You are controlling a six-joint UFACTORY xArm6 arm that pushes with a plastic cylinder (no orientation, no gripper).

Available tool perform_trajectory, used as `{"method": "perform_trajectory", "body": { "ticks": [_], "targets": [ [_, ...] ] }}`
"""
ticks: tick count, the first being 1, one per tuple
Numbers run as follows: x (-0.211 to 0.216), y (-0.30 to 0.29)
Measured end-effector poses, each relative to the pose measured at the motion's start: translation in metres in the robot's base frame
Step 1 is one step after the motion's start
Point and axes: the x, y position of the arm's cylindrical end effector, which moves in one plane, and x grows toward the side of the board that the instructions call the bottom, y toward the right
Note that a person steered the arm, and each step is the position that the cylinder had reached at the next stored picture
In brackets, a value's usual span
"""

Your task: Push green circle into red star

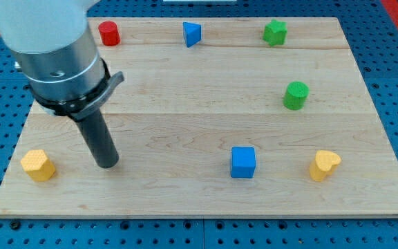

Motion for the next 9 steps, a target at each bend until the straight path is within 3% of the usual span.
{"method": "perform_trajectory", "body": {
  "ticks": [2, 5, 6, 9],
  "targets": [
    [-0.002, 0.02],
    [-0.071, 0.252],
    [-0.092, 0.303],
    [-0.089, 0.317]
  ]
}}
